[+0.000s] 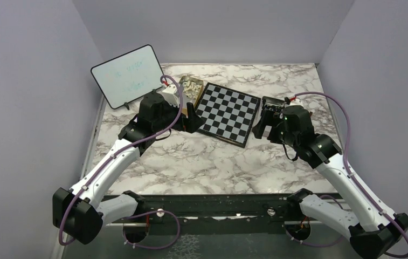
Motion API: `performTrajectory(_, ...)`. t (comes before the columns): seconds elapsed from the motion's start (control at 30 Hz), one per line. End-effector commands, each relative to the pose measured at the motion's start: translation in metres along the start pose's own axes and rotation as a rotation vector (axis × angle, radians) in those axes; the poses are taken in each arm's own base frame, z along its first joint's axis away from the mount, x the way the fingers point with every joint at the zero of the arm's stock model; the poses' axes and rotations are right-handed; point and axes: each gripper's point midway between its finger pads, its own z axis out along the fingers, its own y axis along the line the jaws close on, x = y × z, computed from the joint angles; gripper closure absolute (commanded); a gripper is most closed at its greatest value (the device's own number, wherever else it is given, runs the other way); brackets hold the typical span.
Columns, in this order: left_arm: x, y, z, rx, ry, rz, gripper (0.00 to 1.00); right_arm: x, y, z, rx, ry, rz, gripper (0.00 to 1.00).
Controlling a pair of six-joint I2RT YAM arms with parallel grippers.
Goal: Set up the chess pieces on the board
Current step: Pick up the chess piece from the storage box.
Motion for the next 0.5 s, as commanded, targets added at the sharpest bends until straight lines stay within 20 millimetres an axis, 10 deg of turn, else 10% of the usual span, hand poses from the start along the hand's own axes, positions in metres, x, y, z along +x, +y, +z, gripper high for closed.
performTrajectory(0.0,-0.004,0.002,-0.003,-0.013,-0.034,0.032,0.01,-0.01,0.002,-0.003,-0.003,-0.035,0.021,0.0)
performTrajectory(0.47,0.011,0.024,-0.007,-0.1,-0.019,0.095,0.01,-0.028,0.011,0.013,0.009,-0.068,0.021,0.0)
